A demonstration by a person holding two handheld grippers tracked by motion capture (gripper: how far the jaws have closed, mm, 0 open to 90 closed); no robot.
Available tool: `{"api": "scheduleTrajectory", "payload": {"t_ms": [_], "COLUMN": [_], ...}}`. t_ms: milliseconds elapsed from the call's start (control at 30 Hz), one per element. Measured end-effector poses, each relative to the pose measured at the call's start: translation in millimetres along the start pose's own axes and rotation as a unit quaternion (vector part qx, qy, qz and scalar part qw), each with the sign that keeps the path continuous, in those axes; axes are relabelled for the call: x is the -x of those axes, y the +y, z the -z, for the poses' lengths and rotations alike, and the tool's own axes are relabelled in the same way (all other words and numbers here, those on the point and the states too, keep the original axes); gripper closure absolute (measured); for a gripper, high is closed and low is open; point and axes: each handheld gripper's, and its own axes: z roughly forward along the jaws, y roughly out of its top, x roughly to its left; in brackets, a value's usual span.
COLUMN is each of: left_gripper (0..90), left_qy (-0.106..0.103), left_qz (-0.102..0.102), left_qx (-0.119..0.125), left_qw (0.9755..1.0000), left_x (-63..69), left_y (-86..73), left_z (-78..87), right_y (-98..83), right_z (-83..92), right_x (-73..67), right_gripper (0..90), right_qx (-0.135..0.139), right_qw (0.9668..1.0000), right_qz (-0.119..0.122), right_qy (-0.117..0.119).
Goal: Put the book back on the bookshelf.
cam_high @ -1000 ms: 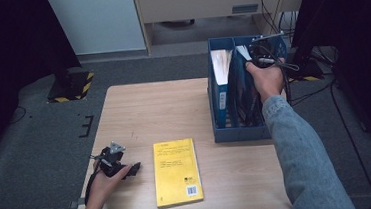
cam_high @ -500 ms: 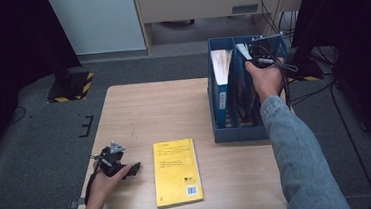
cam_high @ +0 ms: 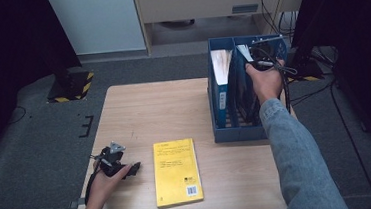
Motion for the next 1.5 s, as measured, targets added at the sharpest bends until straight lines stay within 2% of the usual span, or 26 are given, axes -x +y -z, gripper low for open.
{"api": "scheduleTrajectory", "payload": {"t_ms": [433,633,767,1100,1200,1400,1500], "left_gripper": [0.0,0.0,0.0,0.0,0.0,0.0,0.0], "left_qy": [0.001,0.0,0.0,0.0,0.0,0.0,0.0], "left_qz": [0.001,0.0,0.0,0.001,0.0,0.0,0.0], "left_qx": [0.002,0.001,0.001,0.0,0.0,0.0,0.0], "left_qw": [1.0,1.0,1.0,1.0,1.0,1.0,1.0], "left_x": [0.3,0.2,0.0,0.2,0.1,0.1,0.1], "left_y": [-0.2,0.0,0.3,0.5,0.5,0.5,0.6], "left_z": [-0.1,-0.2,-0.3,-0.4,-0.4,-0.4,-0.5], "right_y": [-4.5,-6.9,-6.5,-7.3,-6.8,-7.4,-8.8], "right_z": [2.0,3.0,10.2,18.0,18.1,20.1,22.5], "right_x": [-5.9,-9.3,-13.4,-20.5,-24.8,-20.4,-19.0], "right_gripper": [71.3,68.4,63.4,62.6,61.7,60.7,60.5], "right_qx": [-0.017,-0.014,-0.017,-0.017,-0.021,-0.021,-0.017], "right_qw": [0.9997,0.9995,0.9987,0.9977,0.9977,0.9973,0.9973], "right_qz": [-0.011,-0.004,0.003,0.016,0.021,0.012,0.015], "right_qy": [0.015,0.026,0.048,0.064,0.06,0.069,0.07]}}
